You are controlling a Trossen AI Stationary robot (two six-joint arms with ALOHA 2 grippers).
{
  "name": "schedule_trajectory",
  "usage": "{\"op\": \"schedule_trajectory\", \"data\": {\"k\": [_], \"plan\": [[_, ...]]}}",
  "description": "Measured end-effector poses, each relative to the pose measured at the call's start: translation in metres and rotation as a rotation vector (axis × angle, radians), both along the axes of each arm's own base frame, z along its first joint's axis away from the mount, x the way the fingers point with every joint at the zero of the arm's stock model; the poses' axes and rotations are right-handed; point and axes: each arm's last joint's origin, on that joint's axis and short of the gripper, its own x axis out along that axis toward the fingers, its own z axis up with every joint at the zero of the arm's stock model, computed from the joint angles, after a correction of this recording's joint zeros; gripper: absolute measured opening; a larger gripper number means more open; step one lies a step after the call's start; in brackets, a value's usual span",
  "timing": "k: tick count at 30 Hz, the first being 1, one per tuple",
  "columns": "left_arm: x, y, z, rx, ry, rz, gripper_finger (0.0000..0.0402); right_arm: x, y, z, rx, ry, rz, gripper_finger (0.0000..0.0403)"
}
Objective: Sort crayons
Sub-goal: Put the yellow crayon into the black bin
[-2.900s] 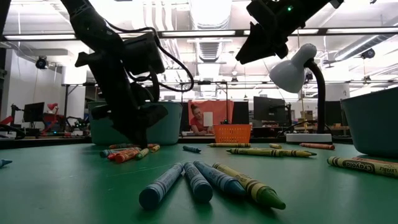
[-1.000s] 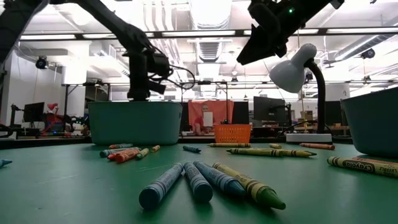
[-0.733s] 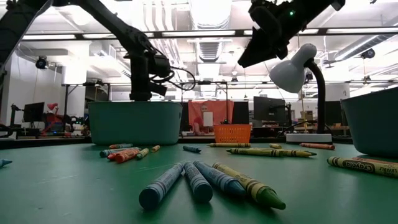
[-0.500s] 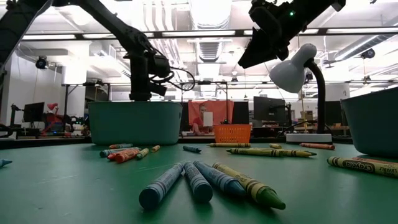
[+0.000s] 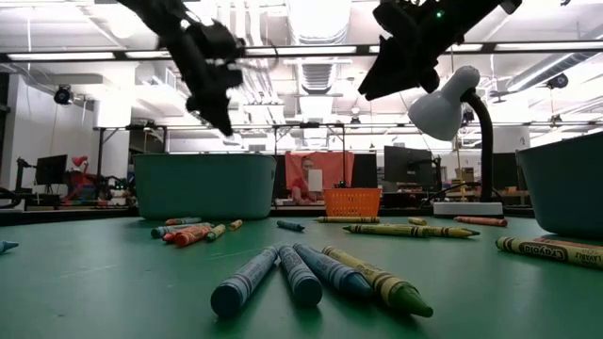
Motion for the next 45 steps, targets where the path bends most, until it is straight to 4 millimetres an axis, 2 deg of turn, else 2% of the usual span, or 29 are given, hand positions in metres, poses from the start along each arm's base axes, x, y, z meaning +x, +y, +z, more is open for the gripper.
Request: {"op": "schedule_trajectory", "data": {"k": [10,15,19,26,31,35,38,45], "plan": [[-0.022,-0.09,-0.002,0.07,-0.389,-0.042,0.0052,0.005,0.002,0.017,0.081,-0.072,0.025,0.0118],[-0.029,-0.122,-0.01,0.07,-0.562,-0.076,0.0052,0.005,0.002,0.023,0.12,-0.07,0.023,0.0118],[-0.032,-0.14,-0.016,0.047,-0.684,-0.115,0.0052,0.004,0.001,0.024,0.141,-0.067,0.005,0.0118],[-0.029,-0.16,-0.026,0.019,-0.89,-0.188,0.0052,0.007,-0.007,0.02,0.145,-0.055,-0.029,0.0118],[-0.027,-0.167,-0.026,0.019,-0.935,-0.222,0.0052,0.019,-0.017,0.0,0.163,0.016,-0.076,0.0118],[-0.027,-0.167,-0.026,0.027,-0.935,-0.227,0.0052,0.034,-0.024,-0.021,0.263,0.096,-0.065,0.0118],[-0.027,-0.167,-0.026,0.034,-0.932,-0.231,0.0052,0.043,-0.028,-0.033,0.351,0.207,-0.088,0.0118],[-0.026,-0.167,-0.027,0.041,-0.923,-0.236,0.0052,0.049,-0.03,-0.06,0.43,0.66,-0.28,0.0118]]}}
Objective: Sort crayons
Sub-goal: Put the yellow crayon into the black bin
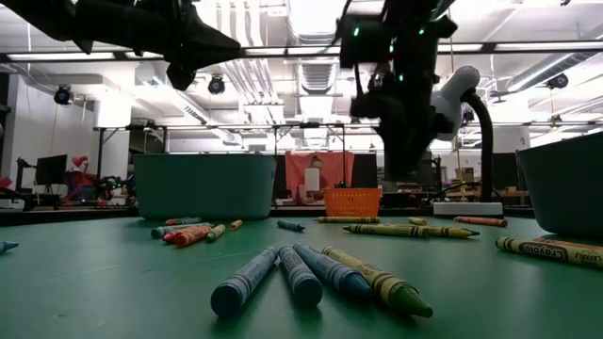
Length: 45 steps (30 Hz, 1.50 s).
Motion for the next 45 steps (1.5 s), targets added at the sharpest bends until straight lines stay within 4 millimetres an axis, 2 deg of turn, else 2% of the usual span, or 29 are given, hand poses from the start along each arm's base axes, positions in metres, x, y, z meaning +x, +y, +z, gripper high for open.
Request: {"op": "schedule_trajectory", "data": {"k": [2,7,14,25,35,39,45], "plan": [[0.0,0.0,0.0,0.008,0.002,0.0,0.0052,0.002,-0.001,-0.007,0.003,0.073,-0.026,0.0118],[0.0,0.0,0.0,0.026,0.006,-0.002,0.0052,0.005,-0.002,-0.022,0.017,0.121,-0.106,0.0118],[0.001,0.0,-0.002,0.03,0.022,-0.003,0.0052,-0.004,-0.005,-0.033,-0.016,0.151,-0.203,0.0118],[0.007,0.003,-0.009,0.03,0.061,0.036,0.0052,-0.009,-0.02,-0.057,-0.028,0.074,-0.251,0.0118],[0.012,0.004,-0.014,0.019,0.069,0.05,0.0052,-0.019,-0.021,-0.077,-0.006,0.04,-0.227,0.0116],[0.015,0.005,-0.015,0.006,0.058,0.052,0.0052,-0.02,-0.021,-0.08,0.006,0.032,-0.186,0.0092],[0.02,0.006,-0.016,-0.001,0.039,0.053,0.0052,-0.019,-0.021,-0.081,0.005,0.035,-0.128,0.0021]]}}
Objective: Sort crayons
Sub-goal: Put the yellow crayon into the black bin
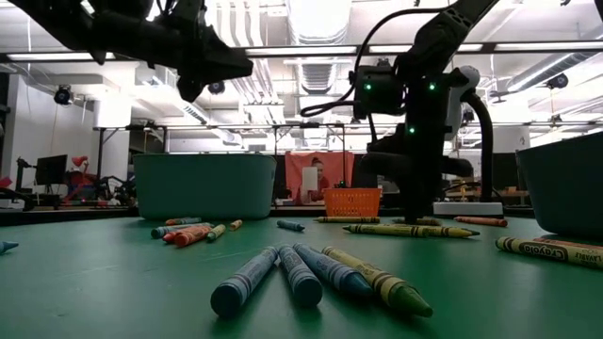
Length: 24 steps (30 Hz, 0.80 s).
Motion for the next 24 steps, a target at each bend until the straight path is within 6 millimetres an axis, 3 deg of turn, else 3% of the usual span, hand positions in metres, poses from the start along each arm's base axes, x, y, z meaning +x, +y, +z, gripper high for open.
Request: {"op": "schedule_trajectory", "data": {"k": [5,10,15,24], "plan": [[0.005,0.001,-0.002,-0.028,-0.026,0.002,0.0052,0.001,0.0,0.008,-0.011,-0.012,0.065,0.0014],[0.01,0.002,-0.007,-0.073,-0.027,0.006,0.0052,-0.001,0.001,0.032,-0.008,-0.084,0.187,0.0013],[0.017,0.003,-0.013,-0.083,-0.029,0.007,0.0052,0.004,0.005,0.065,-0.034,-0.332,0.363,0.0011],[0.031,0.003,-0.015,-0.054,-0.133,-0.093,0.0079,0.028,0.009,0.103,-0.315,-0.907,0.639,0.0011]]}}
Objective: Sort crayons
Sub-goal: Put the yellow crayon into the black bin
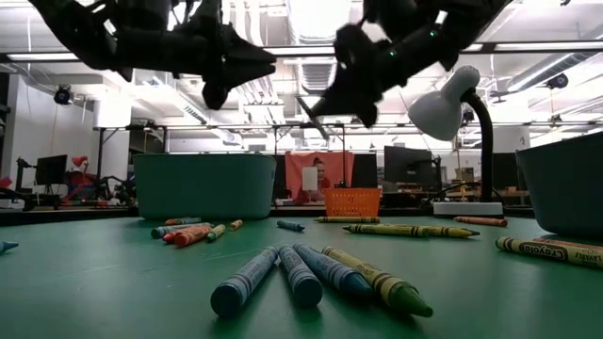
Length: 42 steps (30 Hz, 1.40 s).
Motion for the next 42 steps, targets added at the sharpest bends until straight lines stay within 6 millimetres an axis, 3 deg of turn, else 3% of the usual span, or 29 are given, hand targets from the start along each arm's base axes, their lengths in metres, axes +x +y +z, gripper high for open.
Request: {"op": "schedule_trajectory", "data": {"k": [6,11,18,42], "plan": [[0.002,-0.001,-0.001,0.061,0.003,-0.046,0.0133,0.006,0.002,0.013,-0.152,-0.24,0.073,0.0012],[0.005,-0.002,-0.004,0.11,0.008,-0.073,0.0163,0.011,0.002,0.01,-0.173,-0.298,0.108,0.0012],[0.015,-0.005,-0.011,0.146,-0.053,-0.119,0.0159,0.015,0.001,0.001,-0.183,-0.281,0.115,0.0012],[0.028,-0.001,-0.03,0.106,-0.072,-0.075,0.0151,0.016,0.007,0.001,-0.21,-0.281,0.144,0.0012]]}}
